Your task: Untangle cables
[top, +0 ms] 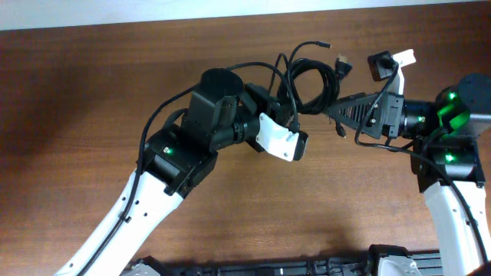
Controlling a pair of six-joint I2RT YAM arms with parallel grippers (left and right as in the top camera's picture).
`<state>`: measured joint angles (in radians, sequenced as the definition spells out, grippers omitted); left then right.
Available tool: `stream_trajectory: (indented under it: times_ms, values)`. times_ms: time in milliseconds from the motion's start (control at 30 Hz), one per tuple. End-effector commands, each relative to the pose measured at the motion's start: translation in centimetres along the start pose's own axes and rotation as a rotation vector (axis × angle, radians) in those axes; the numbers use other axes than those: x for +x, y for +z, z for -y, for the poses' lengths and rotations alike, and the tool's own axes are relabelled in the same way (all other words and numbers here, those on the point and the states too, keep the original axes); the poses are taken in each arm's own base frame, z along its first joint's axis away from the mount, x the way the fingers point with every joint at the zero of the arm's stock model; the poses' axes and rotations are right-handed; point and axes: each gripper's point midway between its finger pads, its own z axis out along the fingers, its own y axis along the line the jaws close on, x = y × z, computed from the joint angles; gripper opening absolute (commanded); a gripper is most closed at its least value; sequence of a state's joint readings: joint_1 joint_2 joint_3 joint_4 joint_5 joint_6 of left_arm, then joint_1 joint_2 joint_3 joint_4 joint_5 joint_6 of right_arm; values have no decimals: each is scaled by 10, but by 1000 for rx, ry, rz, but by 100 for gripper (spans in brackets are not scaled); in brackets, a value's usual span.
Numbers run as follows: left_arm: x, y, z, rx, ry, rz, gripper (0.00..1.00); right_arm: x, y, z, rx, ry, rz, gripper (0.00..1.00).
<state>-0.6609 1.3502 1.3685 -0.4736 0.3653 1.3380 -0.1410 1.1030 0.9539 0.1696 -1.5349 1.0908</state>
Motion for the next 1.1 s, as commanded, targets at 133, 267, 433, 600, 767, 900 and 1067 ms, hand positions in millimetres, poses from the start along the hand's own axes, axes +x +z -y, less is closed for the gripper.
stream_trajectory:
  times_ms: [133,267,433,600,767,900,1067]
  values:
    - [15,-22,-27,-126,-28,-139,0,-12,2,0,28,-97,52,98]
    - [16,-24,-35,-162,-65,-139,0,-33,-1,11,103,-168,170,98]
    - [14,-25,-41,-195,-210,-118,0,-60,-13,38,249,-151,343,98]
    - [27,-28,-45,-220,-363,-126,0,-54,-33,93,515,-113,402,98]
    - [-7,-37,-35,-91,-118,218,0,-38,-27,40,434,-249,386,98]
    - [-25,-30,-19,-33,31,371,0,-13,-21,-9,351,-429,335,99]
    - [-28,-30,-17,-31,69,396,0,-1,-16,-23,297,-455,294,99]
